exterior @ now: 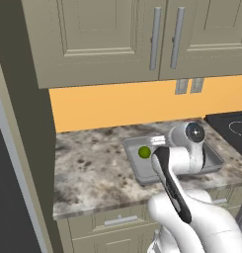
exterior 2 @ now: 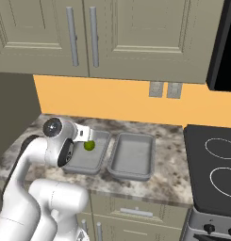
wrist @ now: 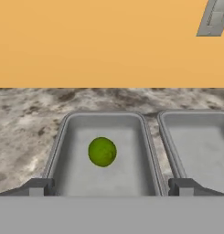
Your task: Place one lime and one chicken drumstick in each tupperware on the nearby counter, to pack two identical lunches.
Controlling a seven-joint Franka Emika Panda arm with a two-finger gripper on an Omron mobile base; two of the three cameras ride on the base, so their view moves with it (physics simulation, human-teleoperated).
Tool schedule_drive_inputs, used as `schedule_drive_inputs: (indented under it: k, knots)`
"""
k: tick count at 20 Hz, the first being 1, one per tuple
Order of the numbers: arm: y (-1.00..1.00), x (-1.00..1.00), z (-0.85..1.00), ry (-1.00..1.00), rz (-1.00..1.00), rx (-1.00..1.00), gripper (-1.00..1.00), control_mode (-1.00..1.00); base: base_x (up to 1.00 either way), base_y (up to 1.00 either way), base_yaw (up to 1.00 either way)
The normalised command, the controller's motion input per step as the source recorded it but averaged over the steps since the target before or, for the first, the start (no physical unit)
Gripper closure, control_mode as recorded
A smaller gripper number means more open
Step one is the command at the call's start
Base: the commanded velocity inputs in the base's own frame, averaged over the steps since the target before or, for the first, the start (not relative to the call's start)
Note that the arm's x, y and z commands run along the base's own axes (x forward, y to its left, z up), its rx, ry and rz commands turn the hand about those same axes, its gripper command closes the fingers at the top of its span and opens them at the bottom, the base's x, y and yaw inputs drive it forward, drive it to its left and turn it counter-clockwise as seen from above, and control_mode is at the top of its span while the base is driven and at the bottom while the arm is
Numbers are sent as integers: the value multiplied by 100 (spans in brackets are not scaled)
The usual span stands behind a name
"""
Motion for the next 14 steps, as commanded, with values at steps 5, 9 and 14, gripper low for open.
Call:
schedule_drive_inputs:
  k: [5, 9, 14]
  knots:
    - [0, -98, 32, -19, 0, 0, -100, -100, 0, 0, 0]
    - [0, -74, 35, -9, 0, 0, -100, -100, 0, 0, 0]
    - [1, -67, -11, -2, 1, -5, -100, -100, 0, 0, 0]
